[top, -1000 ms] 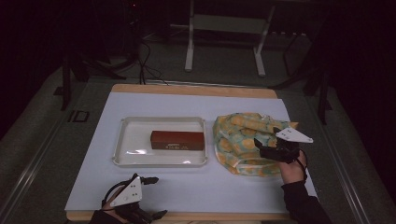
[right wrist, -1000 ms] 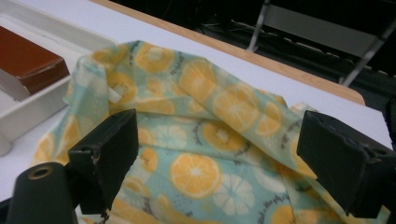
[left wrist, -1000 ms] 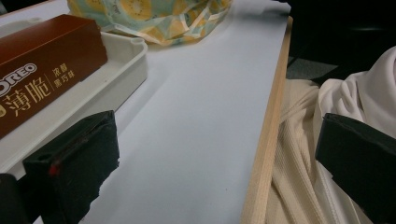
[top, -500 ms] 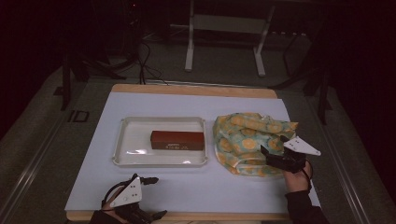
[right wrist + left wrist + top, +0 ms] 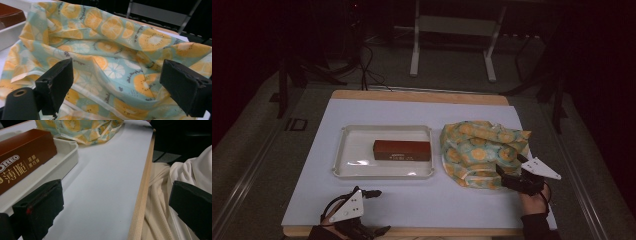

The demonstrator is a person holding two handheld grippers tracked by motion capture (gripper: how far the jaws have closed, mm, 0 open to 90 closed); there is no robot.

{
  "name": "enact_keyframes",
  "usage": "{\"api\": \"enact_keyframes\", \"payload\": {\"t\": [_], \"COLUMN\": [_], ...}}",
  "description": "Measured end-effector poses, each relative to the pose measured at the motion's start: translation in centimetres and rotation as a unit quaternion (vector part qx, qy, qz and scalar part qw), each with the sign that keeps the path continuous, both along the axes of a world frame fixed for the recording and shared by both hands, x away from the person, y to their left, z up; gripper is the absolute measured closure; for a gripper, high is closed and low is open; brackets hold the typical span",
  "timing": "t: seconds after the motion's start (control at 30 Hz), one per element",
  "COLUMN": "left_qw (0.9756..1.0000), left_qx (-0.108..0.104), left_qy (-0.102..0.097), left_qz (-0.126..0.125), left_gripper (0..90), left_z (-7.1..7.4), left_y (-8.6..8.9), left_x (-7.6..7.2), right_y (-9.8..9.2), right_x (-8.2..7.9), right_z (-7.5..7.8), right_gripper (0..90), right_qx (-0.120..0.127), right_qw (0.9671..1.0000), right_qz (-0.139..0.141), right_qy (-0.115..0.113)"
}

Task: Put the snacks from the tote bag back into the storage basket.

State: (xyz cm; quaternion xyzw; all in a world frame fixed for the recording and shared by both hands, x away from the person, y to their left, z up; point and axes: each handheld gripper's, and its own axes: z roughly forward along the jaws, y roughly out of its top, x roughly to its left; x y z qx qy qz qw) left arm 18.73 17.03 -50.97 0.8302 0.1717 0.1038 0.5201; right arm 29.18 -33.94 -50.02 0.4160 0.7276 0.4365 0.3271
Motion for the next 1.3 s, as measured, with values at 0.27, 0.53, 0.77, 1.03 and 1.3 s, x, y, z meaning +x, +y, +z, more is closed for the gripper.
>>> {"api": "enact_keyframes", "payload": {"t": [0.27,0.53,0.77,1.03,1.3], "left_qw": [1.0000,1.0000,1.0000,1.0000,1.0000], "left_qx": [0.000,-0.001,-0.002,-0.001,-0.002], "left_qy": [-0.001,0.000,0.000,0.000,0.001], "left_qz": [0.001,0.001,0.002,0.002,0.002], "left_gripper": [0.0,0.0,0.0,0.0,0.0], "left_z": [0.0,0.0,0.0,0.0,0.0], "left_y": [0.0,0.0,0.0,0.0,0.0], "left_x": [0.0,0.0,0.0,0.0,0.1], "right_y": [-0.8,-0.5,0.0,0.2,0.4], "right_x": [-0.9,-1.1,-1.2,-1.4,-1.1], "right_z": [-0.4,-0.5,-0.5,-0.4,-0.5], "right_gripper": [11.9,11.9,12.0,13.0,13.0], "right_qx": [0.019,0.020,0.014,0.021,0.020], "right_qw": [0.9996,0.9991,0.9983,0.9961,0.9963], "right_qz": [0.007,0.020,0.028,0.040,0.047], "right_qy": [-0.018,-0.033,-0.050,-0.076,-0.069]}}
